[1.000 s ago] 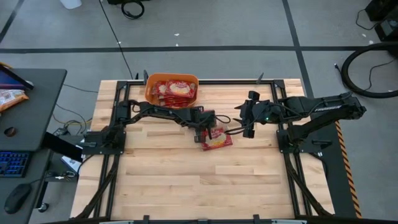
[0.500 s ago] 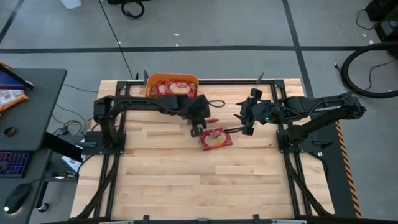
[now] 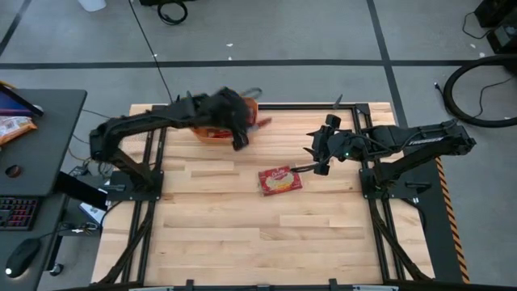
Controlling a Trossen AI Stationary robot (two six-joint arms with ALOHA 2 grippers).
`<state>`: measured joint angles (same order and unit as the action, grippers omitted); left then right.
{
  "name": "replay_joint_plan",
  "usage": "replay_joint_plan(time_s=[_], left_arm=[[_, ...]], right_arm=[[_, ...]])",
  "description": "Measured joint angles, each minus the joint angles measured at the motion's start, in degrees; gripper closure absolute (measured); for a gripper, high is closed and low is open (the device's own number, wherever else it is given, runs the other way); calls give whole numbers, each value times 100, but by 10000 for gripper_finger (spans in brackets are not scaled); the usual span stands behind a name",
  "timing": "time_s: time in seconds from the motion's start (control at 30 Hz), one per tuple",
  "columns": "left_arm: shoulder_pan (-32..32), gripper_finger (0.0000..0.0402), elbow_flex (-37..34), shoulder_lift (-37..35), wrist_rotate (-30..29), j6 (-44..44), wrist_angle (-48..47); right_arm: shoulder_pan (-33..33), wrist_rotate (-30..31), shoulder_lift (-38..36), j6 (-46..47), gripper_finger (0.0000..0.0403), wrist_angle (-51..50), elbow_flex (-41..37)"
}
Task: Sort popcorn bags into baskets
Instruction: Put the red popcorn bag into the orange bin
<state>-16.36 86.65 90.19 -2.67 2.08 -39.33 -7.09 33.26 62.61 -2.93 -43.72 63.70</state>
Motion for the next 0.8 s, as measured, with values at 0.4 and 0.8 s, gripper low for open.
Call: replay_joint_plan(time_s=[0.4,0.8], left_arm=[[-1224,402,-149,-474,-709,1380,-63],[-1799,387,-1824,47,-854,3439,1601]], right_arm=[[0,-2,0,174,188,178,0],[0,-157,0,383,188,228,0]])
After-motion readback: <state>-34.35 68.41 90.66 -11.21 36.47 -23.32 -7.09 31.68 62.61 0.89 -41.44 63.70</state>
